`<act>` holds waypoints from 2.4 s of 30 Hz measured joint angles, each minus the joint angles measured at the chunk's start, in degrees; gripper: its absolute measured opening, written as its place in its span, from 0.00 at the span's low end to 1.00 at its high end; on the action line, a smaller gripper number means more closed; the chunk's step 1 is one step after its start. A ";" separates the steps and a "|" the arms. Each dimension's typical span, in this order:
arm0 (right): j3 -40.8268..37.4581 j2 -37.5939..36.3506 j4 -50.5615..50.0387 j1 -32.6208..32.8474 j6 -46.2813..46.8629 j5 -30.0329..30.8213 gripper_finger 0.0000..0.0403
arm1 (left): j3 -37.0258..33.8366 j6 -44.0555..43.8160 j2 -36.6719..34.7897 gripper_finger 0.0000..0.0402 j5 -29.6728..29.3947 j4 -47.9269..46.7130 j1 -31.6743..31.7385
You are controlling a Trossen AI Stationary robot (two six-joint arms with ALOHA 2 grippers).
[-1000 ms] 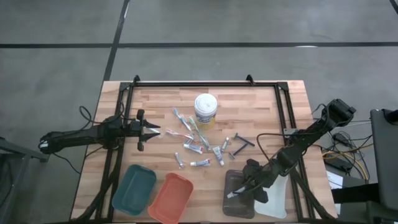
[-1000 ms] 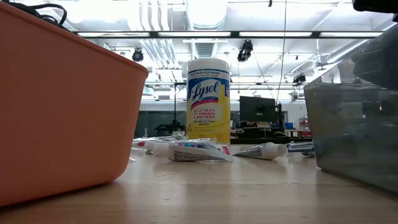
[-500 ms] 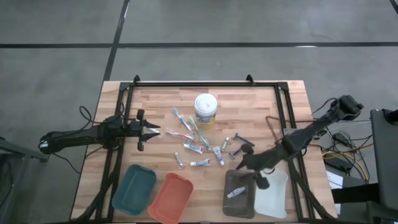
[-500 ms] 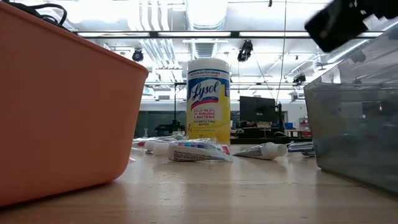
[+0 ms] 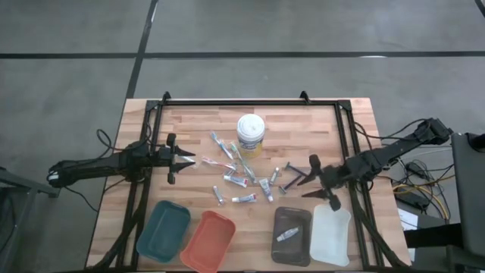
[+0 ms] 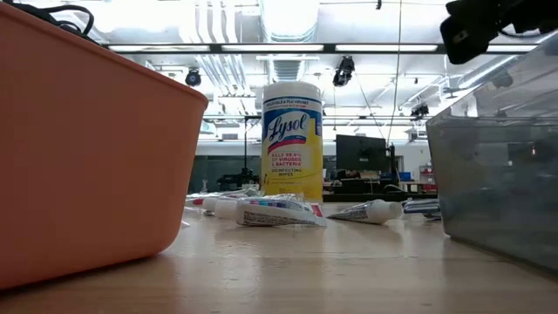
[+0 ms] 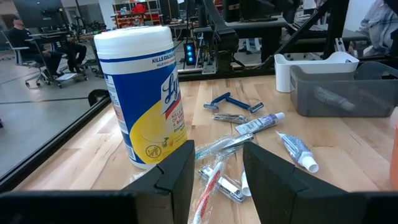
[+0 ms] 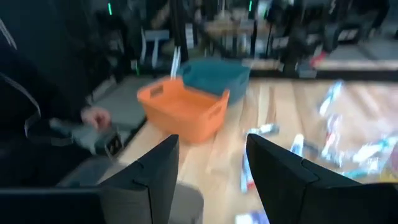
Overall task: Pick & Place Travel size toiletries
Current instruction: Put the red toothbrush into the orange bin
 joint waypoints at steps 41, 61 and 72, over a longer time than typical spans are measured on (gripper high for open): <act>-18.93 -39.12 -6.07 -0.91 -17.48 -2.65 0.45 | 0.00 0.00 0.02 0.35 -0.02 0.04 0.00; -18.93 -39.11 -9.19 -11.29 -16.92 -1.28 0.45 | 0.00 0.02 0.00 0.35 -0.22 0.02 0.01; -18.93 -39.05 -8.91 -15.76 -15.93 -0.47 0.45 | 0.00 0.01 0.00 0.35 -0.21 0.02 0.00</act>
